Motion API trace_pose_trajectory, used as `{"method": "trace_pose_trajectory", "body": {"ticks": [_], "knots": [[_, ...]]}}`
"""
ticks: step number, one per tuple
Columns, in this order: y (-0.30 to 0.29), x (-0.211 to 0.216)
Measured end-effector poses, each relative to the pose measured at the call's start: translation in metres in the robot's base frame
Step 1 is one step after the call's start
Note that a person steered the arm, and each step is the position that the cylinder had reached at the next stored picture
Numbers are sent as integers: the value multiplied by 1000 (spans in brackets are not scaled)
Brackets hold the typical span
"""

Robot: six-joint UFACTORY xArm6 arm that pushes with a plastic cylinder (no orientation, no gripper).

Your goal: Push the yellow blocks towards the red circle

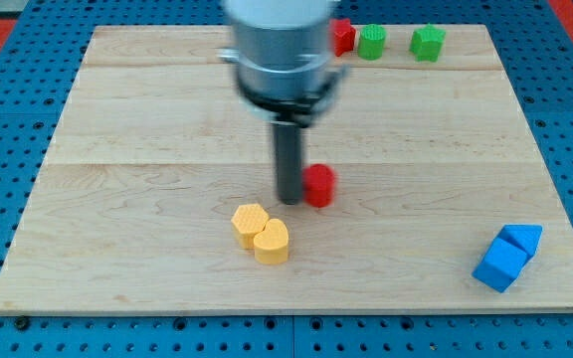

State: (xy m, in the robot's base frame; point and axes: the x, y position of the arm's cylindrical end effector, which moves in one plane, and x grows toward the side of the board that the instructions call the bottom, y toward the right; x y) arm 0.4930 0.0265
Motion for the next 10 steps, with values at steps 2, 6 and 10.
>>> {"method": "trace_pose_trajectory", "body": {"ticks": [2, 6, 10], "knots": [[44, -23], [-118, -7], [18, 84]]}}
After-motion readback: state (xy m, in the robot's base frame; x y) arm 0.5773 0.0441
